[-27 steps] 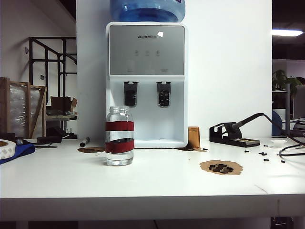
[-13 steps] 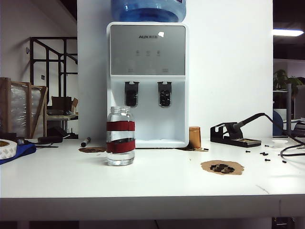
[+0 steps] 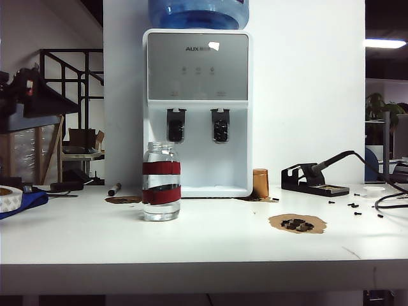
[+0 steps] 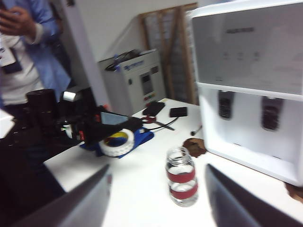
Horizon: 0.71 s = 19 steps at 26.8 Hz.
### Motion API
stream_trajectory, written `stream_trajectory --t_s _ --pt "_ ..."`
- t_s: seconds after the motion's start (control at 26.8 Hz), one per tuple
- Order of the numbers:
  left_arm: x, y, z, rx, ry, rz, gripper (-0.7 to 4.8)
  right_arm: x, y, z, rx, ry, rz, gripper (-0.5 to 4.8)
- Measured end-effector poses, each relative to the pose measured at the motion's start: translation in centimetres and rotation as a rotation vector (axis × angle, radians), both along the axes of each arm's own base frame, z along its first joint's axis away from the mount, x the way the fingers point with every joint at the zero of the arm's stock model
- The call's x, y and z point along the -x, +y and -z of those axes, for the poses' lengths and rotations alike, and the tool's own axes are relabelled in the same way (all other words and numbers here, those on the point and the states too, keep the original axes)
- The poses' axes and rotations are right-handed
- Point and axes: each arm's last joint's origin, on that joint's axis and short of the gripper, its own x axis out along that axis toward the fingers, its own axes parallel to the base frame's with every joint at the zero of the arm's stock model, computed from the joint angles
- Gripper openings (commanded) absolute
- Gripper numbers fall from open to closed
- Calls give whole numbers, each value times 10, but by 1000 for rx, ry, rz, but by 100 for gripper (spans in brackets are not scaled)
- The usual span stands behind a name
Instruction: Pick up the water bottle with two loops of red belts, then reach the front water dispenser and gently press the gray-black baffle horizontally to get a little water.
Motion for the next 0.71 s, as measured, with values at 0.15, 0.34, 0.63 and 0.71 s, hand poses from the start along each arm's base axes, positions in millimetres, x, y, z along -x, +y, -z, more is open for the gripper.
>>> stream_trajectory --t_s 0.15,0.34,0.63,0.71 --pt "-4 -1 24 -18 10 141 479 -14 6 -6 16 3 -123 411" --pt "-4 -13 51 -29 38 241 479 -31 10 5 47 39 -174 413" --pt "-9 -31 76 -68 16 244 479 -45 12 18 85 67 -155 413" --pt "-10 -45 78 -77 -1 263 479 -45 12 17 88 49 -155 413"
